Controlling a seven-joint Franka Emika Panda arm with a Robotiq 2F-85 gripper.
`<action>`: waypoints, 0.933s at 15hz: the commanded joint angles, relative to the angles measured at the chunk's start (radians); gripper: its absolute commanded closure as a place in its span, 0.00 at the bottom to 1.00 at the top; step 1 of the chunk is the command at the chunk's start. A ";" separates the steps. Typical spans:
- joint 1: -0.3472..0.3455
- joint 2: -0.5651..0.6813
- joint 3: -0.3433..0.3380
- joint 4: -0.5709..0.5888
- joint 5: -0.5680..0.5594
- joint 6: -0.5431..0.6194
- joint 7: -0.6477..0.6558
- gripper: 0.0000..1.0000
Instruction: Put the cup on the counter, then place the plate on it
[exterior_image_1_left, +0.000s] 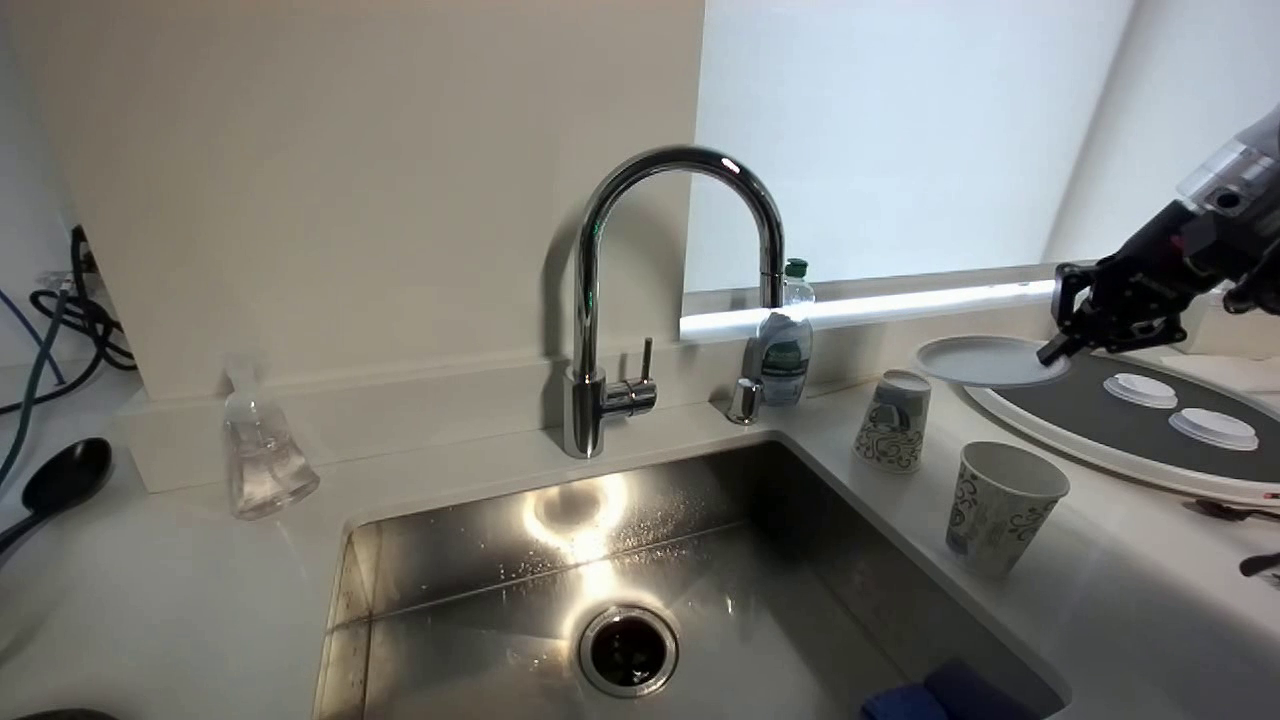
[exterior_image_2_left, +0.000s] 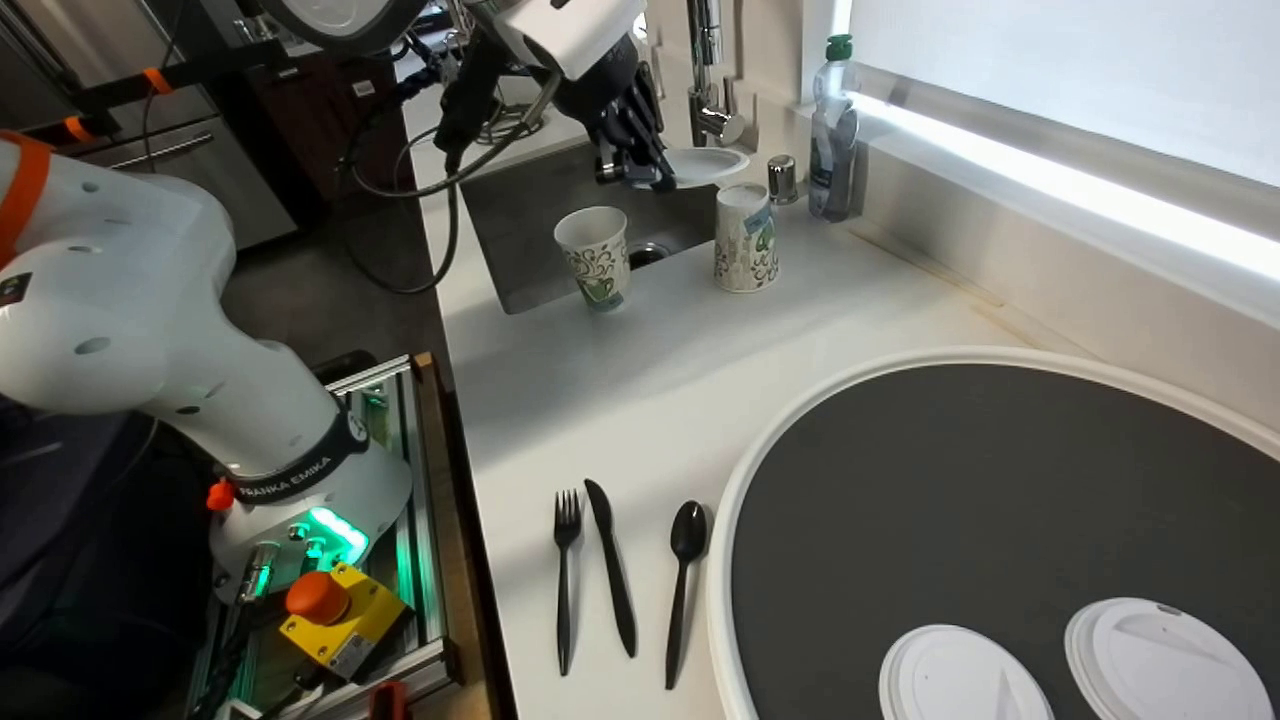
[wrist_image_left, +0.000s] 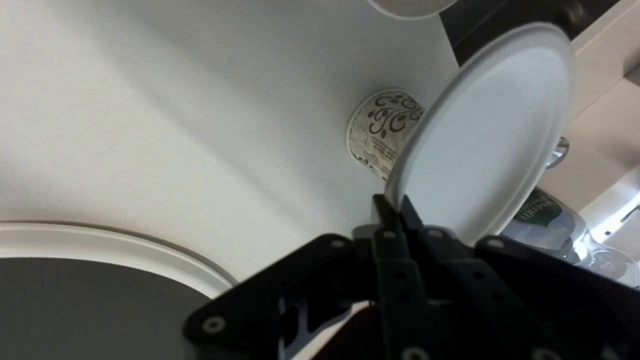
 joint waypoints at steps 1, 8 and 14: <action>0.022 -0.041 -0.037 -0.008 0.052 -0.056 -0.143 0.99; 0.031 -0.033 -0.090 -0.002 0.127 -0.209 -0.278 0.99; 0.031 -0.043 -0.108 -0.005 0.159 -0.248 -0.379 0.99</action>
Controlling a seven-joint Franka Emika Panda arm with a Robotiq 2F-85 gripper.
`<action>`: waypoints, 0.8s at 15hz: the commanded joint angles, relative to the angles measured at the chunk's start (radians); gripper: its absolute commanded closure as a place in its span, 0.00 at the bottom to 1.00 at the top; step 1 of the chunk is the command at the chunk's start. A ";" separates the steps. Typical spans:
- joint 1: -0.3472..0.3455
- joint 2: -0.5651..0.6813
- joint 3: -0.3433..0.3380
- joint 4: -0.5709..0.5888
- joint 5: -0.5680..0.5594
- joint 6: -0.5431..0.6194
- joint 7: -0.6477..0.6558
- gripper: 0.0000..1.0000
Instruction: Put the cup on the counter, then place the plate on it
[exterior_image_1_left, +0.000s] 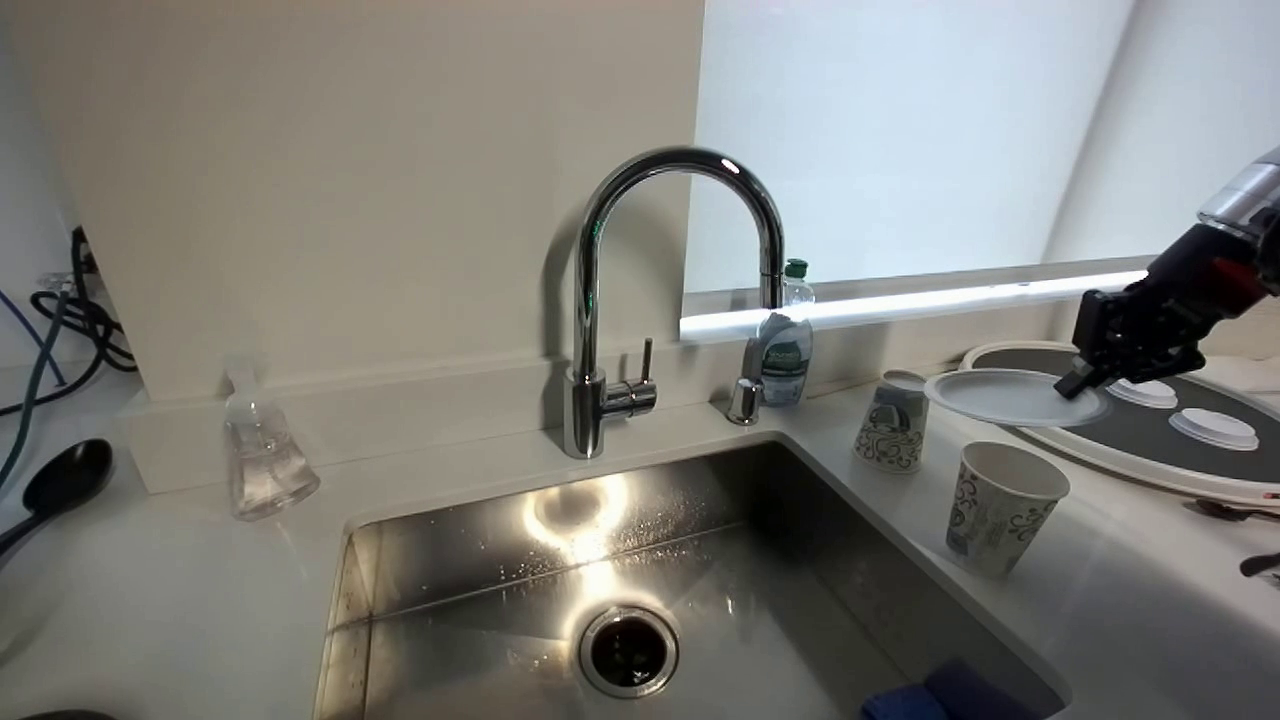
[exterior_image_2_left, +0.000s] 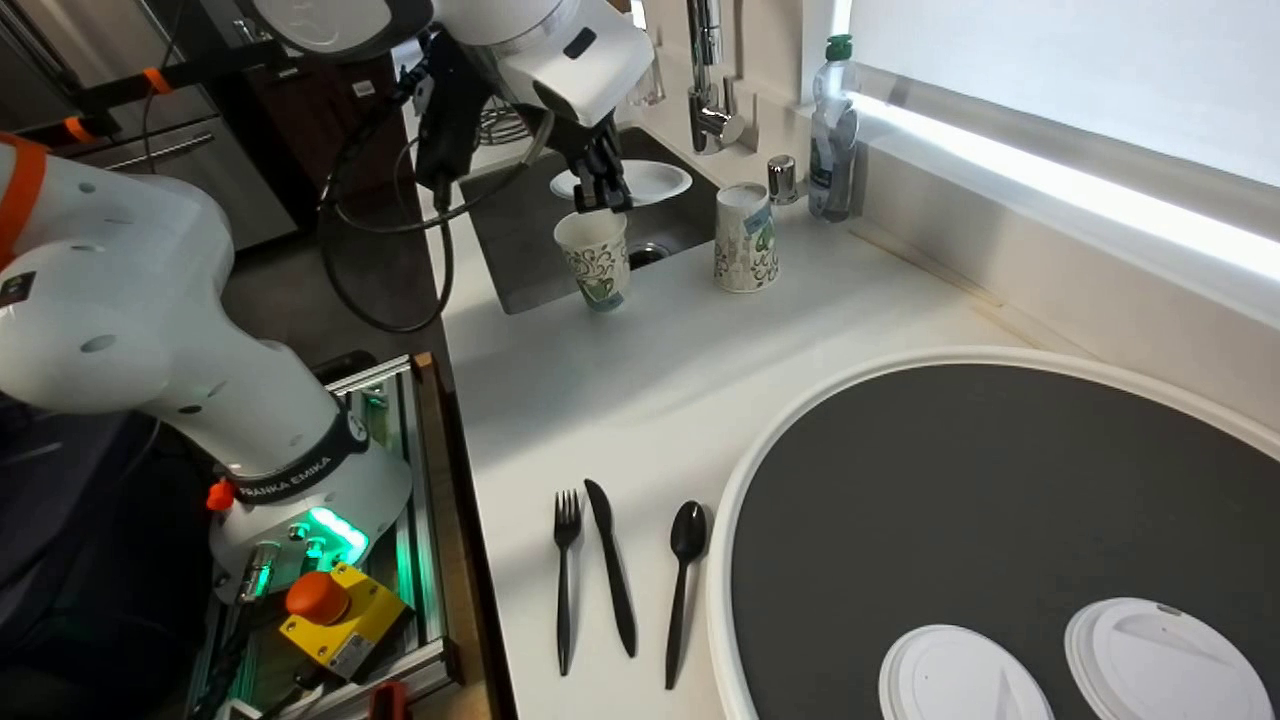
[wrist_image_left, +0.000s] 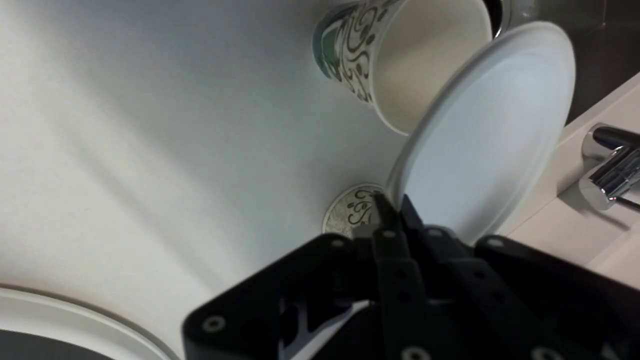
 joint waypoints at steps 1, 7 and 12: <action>0.009 -0.023 -0.018 -0.005 0.038 -0.037 -0.089 0.99; 0.035 -0.027 -0.021 -0.005 0.039 -0.037 -0.196 0.99; 0.054 -0.026 -0.031 -0.005 0.031 -0.069 -0.267 0.99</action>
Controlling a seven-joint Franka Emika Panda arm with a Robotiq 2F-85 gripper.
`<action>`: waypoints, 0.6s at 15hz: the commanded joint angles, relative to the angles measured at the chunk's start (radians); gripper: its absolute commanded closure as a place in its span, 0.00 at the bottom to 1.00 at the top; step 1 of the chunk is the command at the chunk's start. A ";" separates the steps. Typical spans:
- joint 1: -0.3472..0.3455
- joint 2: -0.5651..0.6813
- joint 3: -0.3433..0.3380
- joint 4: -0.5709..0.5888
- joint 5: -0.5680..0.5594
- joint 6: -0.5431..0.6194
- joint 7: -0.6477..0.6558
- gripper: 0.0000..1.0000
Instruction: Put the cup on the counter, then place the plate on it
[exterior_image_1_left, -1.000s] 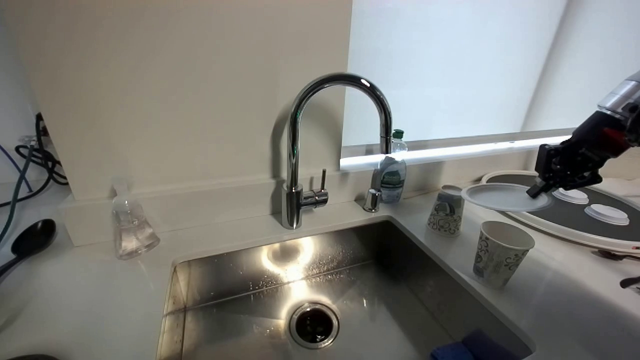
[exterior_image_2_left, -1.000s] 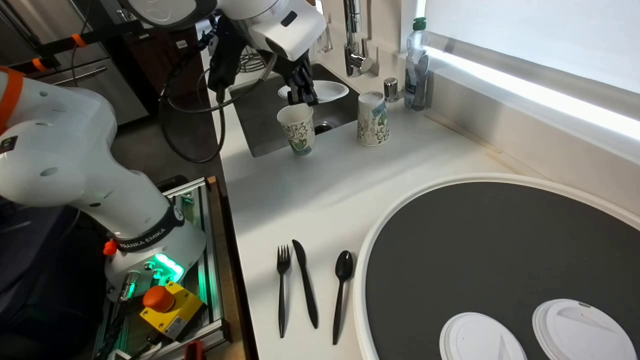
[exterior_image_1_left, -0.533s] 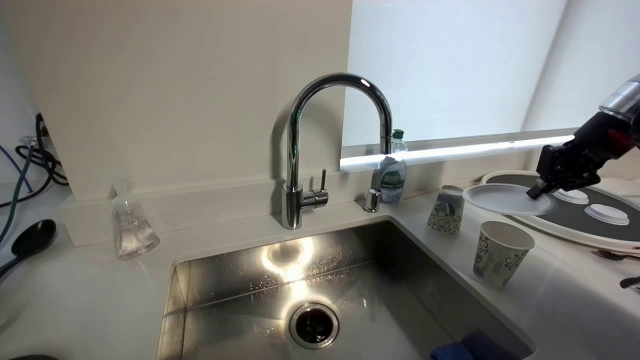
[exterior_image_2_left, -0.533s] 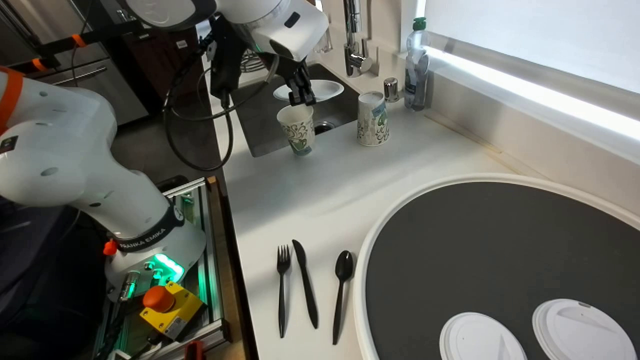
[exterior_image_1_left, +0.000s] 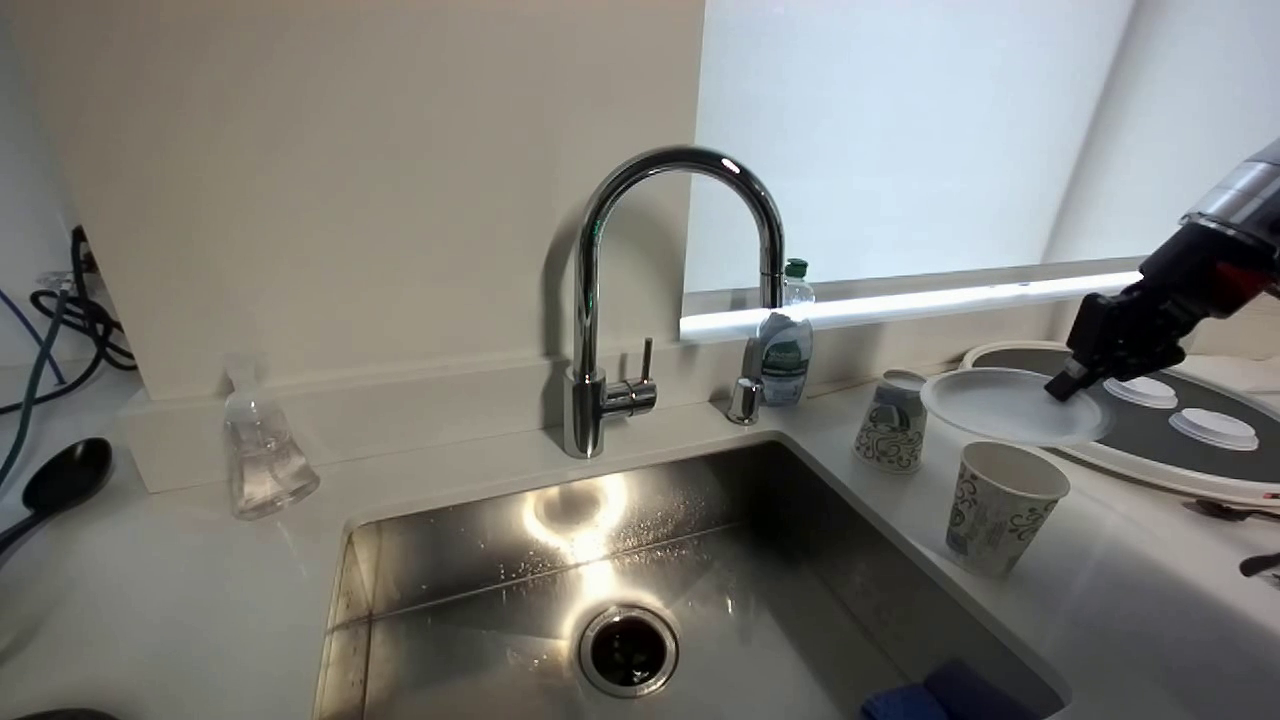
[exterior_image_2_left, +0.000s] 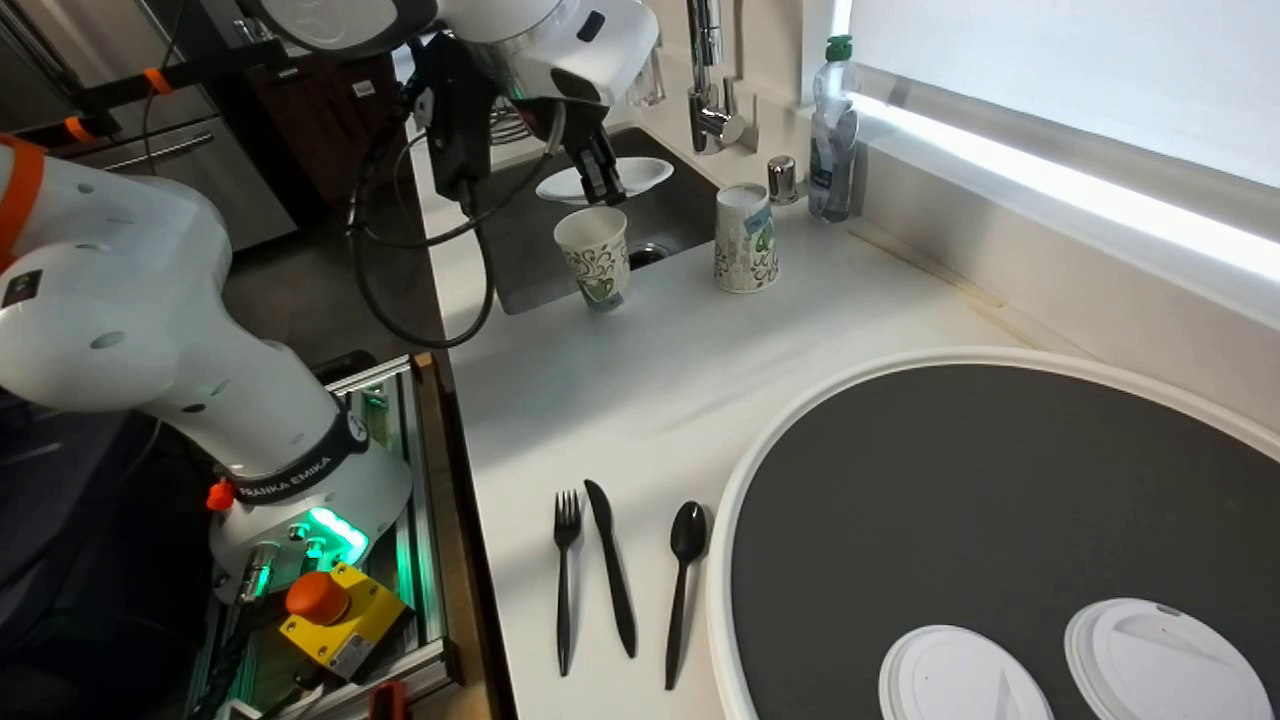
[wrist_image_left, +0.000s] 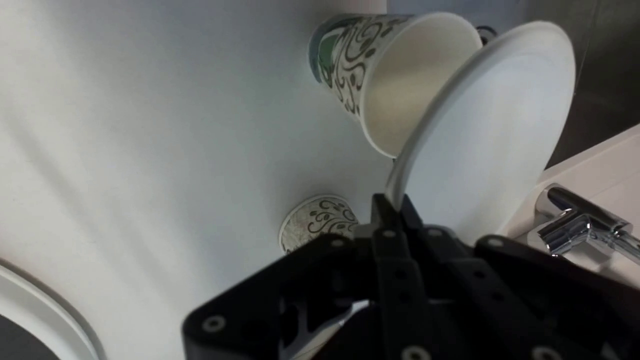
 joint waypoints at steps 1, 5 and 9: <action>0.011 -0.019 -0.022 -0.005 0.011 -0.073 -0.070 0.99; 0.002 -0.021 -0.028 -0.004 0.010 -0.120 -0.107 0.99; 0.000 -0.016 -0.030 -0.005 0.006 -0.141 -0.134 0.99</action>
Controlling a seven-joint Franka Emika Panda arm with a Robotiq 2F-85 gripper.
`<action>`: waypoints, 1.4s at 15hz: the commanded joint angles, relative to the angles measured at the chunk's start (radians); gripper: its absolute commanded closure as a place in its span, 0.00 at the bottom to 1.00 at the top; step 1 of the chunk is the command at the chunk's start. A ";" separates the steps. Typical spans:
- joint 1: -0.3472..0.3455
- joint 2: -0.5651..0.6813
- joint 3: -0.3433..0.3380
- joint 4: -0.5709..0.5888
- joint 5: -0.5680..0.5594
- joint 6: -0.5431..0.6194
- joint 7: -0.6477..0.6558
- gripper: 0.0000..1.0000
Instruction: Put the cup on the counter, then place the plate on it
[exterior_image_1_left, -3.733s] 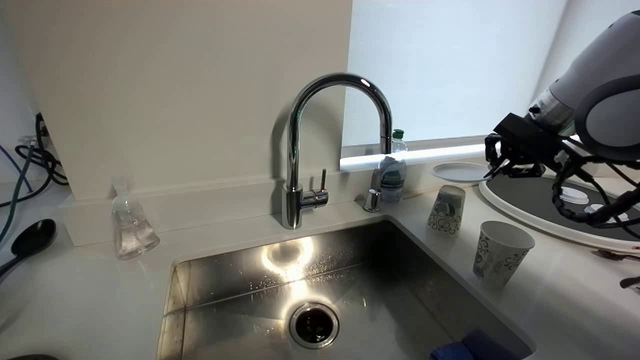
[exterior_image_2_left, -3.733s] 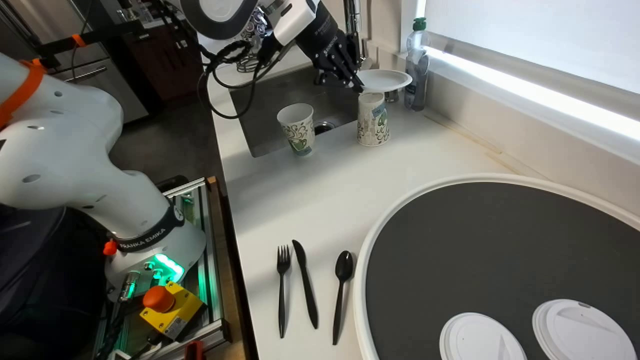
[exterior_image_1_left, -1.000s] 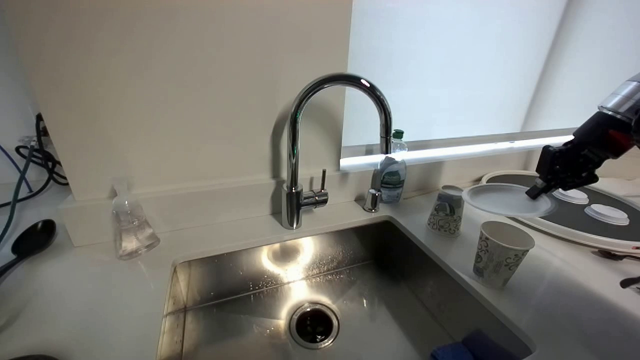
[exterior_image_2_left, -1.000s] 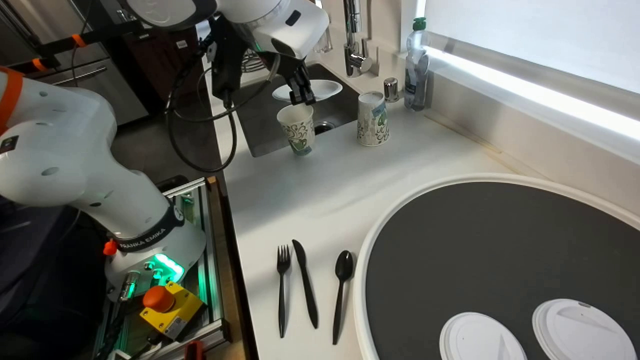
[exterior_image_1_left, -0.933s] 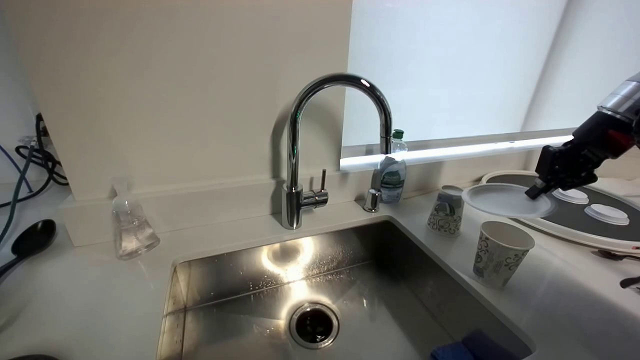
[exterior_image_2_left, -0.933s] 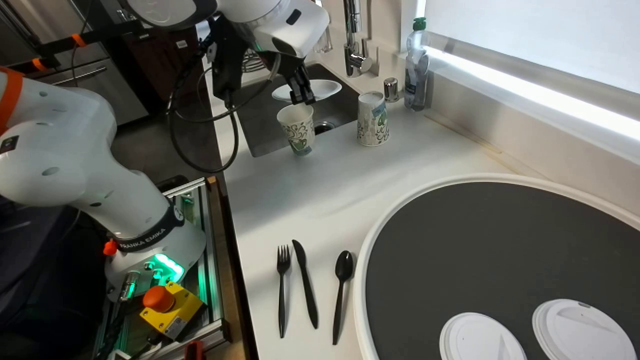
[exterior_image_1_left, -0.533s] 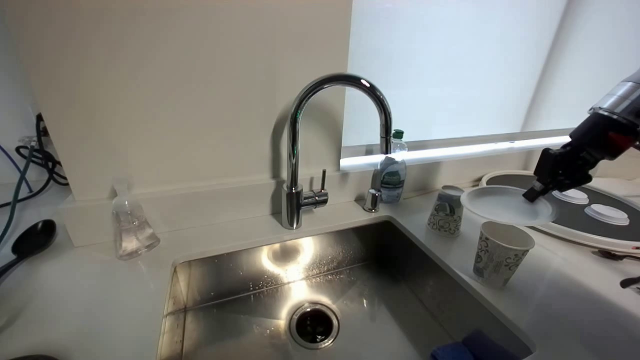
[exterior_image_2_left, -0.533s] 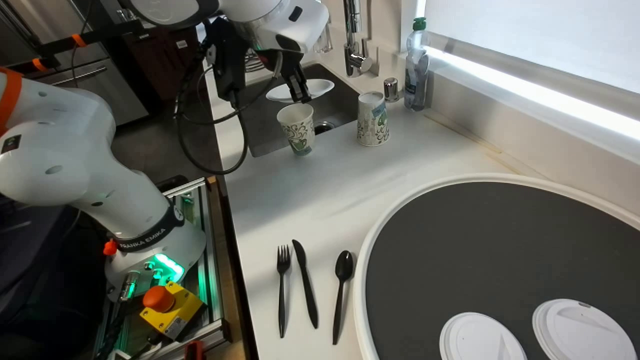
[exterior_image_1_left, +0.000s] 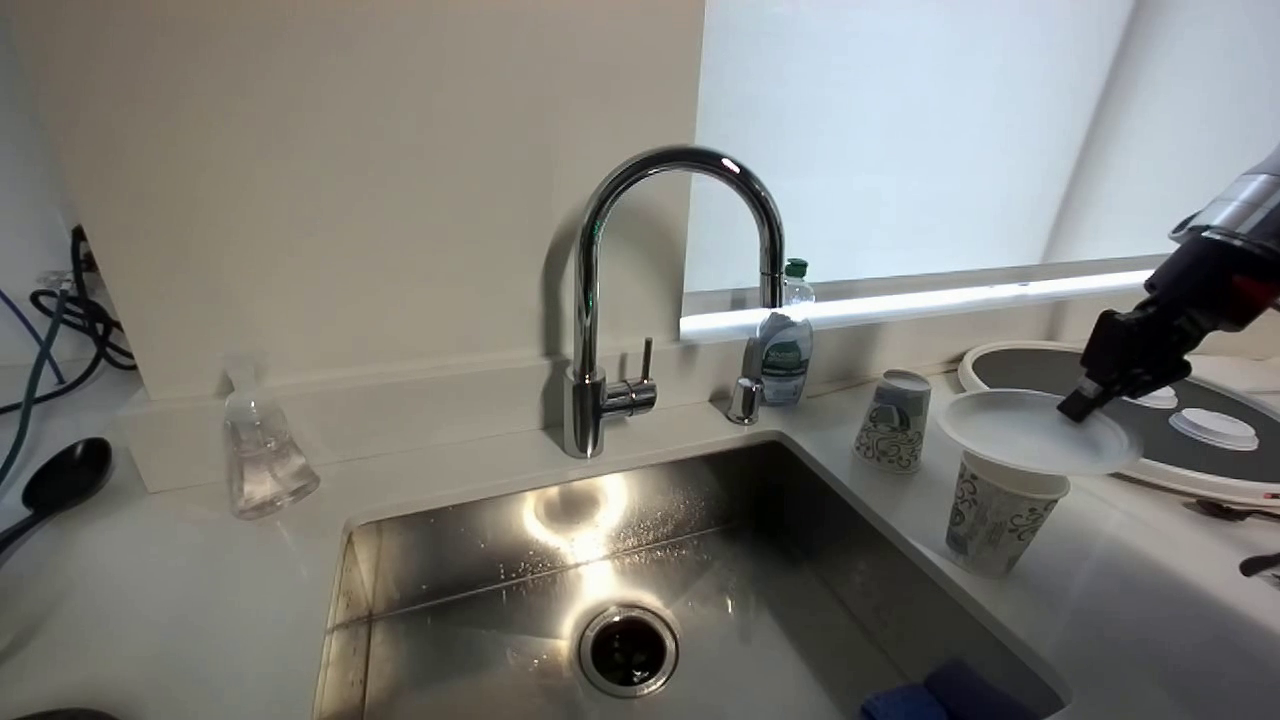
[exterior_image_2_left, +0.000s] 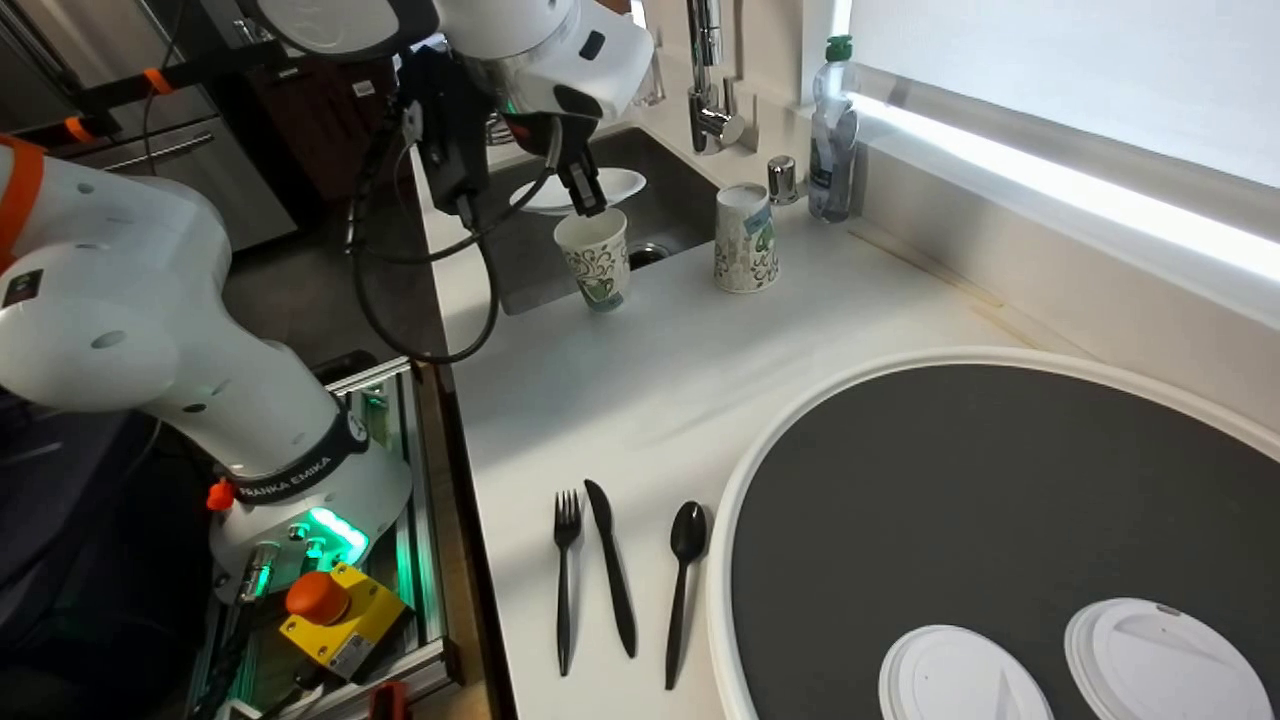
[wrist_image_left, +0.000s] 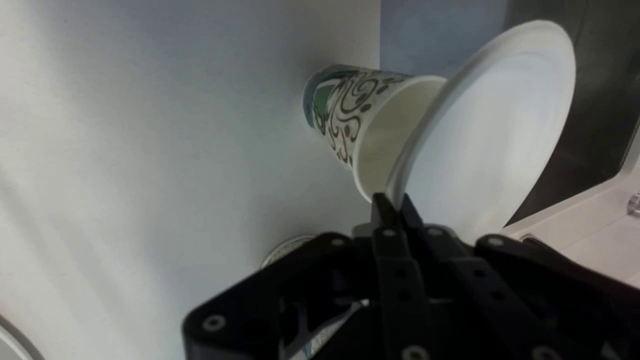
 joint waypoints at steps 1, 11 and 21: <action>-0.004 -0.013 -0.010 -0.004 0.004 -0.052 -0.046 0.99; 0.000 0.005 -0.008 0.000 0.005 -0.076 -0.070 0.99; 0.000 0.022 0.003 -0.008 0.005 -0.077 -0.079 0.99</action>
